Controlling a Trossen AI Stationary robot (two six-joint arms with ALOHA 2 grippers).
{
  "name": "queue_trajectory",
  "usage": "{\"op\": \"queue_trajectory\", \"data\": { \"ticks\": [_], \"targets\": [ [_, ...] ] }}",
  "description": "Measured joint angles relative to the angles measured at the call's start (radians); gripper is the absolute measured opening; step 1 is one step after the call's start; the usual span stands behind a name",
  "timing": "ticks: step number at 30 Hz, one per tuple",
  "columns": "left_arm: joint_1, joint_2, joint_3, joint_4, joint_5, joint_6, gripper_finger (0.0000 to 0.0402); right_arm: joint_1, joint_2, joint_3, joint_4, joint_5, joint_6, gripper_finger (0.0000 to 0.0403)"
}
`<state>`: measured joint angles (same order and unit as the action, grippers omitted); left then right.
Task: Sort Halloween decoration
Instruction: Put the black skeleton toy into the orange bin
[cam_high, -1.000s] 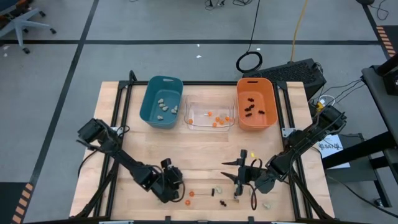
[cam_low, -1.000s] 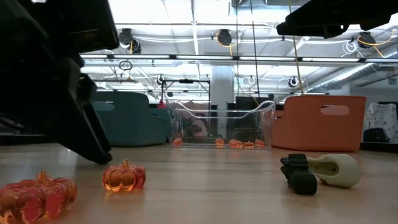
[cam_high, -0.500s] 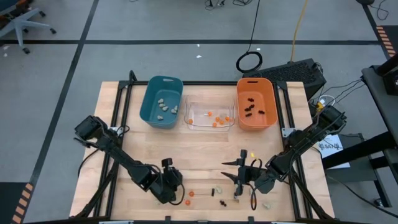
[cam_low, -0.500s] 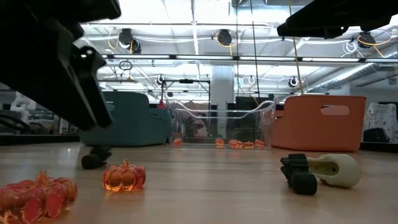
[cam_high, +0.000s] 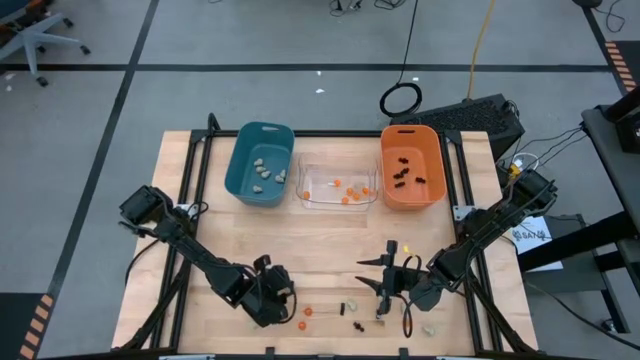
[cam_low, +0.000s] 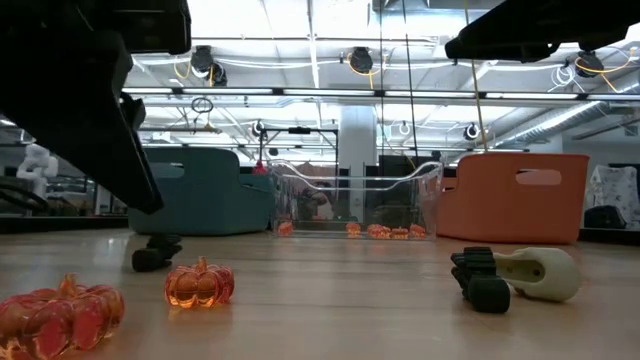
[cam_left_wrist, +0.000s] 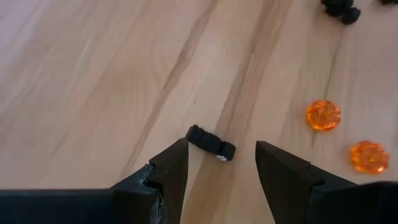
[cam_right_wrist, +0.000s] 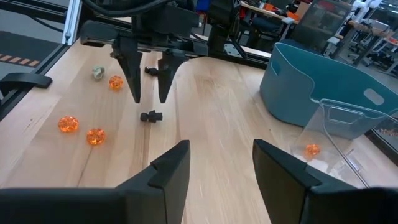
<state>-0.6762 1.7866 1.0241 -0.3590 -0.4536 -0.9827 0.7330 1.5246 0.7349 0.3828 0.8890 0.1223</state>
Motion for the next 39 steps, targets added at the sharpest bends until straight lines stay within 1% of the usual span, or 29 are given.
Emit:
{"op": "queue_trajectory", "data": {
  "ticks": [3,10,13,18,21,23,25,27,31,32,33,35,39],
  "targets": [
    [-0.003,0.003,0.000,0.002,0.000,-0.022,0.0184,0.000,0.000,0.000,0.000,0.000,0.000,0.0160],
    [-0.003,0.057,0.000,0.018,-0.002,-0.161,0.0184,0.000,0.000,0.000,0.001,0.000,0.000,0.0160],
    [-0.003,0.085,0.000,0.059,-0.012,-0.164,0.0184,0.000,0.000,0.000,0.001,0.000,0.000,0.0160],
    [-0.001,0.124,0.000,0.135,-0.063,-0.155,0.0184,0.000,0.000,0.000,0.002,0.000,0.007,0.0160],
    [0.000,0.135,0.000,0.144,-0.088,-0.136,0.0180,0.000,0.000,0.000,0.002,0.000,0.007,0.0160],
    [0.000,0.135,0.000,0.130,-0.096,-0.124,0.0167,-0.001,0.000,0.000,0.002,0.000,0.007,0.0160],
    [0.001,0.135,0.000,0.118,-0.101,-0.093,0.0143,-0.001,0.000,0.000,0.002,0.000,0.007,0.0160],
    [0.002,0.135,0.000,0.107,-0.105,-0.057,0.0111,-0.002,0.000,0.000,0.002,0.000,0.007,0.0160],
    [0.009,0.135,0.000,0.103,-0.107,0.020,0.0033,-0.011,0.000,0.000,0.002,0.000,0.015,0.0160],
    [0.011,0.134,0.000,0.104,-0.106,0.038,0.0020,-0.014,0.000,0.000,0.002,-0.001,0.021,0.0160],
    [0.014,0.131,0.000,0.104,-0.105,0.060,0.0014,-0.018,0.000,0.000,0.002,-0.003,0.026,0.0160],
    [0.025,0.125,0.000,0.105,-0.105,0.108,0.0017,-0.023,0.000,0.000,0.002,-0.018,0.040,0.0160],
    [0.051,0.083,0.000,0.114,-0.110,0.218,0.0027,-0.040,0.000,0.000,0.019,-0.121,0.049,0.0160]
  ]
}}
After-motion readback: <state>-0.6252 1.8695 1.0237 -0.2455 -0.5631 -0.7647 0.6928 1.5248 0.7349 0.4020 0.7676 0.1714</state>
